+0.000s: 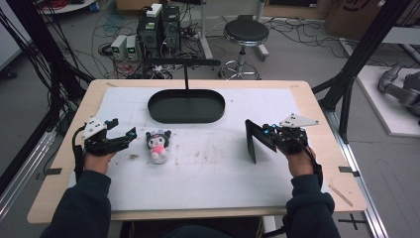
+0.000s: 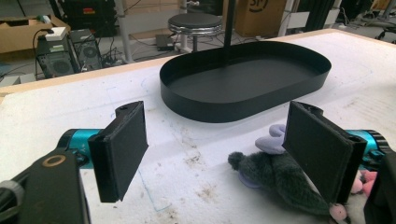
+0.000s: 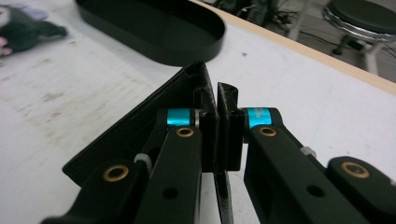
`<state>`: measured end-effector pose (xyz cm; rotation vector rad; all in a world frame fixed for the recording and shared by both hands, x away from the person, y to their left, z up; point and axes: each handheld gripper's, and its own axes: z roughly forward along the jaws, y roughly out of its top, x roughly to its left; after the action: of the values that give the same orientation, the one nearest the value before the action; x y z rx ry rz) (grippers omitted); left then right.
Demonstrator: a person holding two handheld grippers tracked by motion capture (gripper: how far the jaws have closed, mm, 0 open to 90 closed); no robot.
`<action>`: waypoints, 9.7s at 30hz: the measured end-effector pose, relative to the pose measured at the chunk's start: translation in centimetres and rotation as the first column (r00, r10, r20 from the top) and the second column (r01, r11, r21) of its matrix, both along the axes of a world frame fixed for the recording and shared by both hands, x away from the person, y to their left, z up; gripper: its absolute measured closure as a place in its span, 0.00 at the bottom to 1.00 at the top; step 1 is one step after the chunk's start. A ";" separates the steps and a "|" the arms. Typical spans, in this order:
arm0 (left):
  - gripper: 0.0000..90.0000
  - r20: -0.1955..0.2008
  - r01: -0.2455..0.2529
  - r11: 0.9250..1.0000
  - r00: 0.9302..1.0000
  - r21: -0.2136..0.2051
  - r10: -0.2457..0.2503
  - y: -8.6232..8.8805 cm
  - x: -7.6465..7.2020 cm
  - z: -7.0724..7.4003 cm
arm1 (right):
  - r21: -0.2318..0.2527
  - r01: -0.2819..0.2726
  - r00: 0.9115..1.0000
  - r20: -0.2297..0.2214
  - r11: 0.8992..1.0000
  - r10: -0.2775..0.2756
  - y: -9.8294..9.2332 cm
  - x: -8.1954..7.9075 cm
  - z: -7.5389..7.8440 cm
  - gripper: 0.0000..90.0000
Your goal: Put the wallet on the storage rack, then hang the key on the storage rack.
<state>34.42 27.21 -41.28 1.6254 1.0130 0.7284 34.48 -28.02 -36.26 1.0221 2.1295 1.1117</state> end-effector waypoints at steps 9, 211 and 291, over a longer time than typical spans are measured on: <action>0.24 -0.007 0.004 1.000 1.000 -0.003 -0.004 0.1 0.3 -0.2 | -0.074 0.146 0.989 0.042 0.987 -0.143 -1.1 1.2 -1.0 0.99; 0.26 -0.030 -0.027 0.993 0.999 -0.113 0.024 1.4 -0.4 -0.2 | 0.127 -0.027 0.998 -0.047 0.991 0.033 9.3 11.0 2.3 0.24; 0.33 -0.271 0.133 0.991 0.954 -0.013 -0.131 -7.8 0.3 -0.3 | 0.047 0.091 0.996 0.001 0.995 -0.092 -1.3 2.2 -2.8 0.24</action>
<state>34.76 19.44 -41.56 1.8128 1.0825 0.4251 36.63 -29.27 -39.02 1.1272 2.0417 1.1229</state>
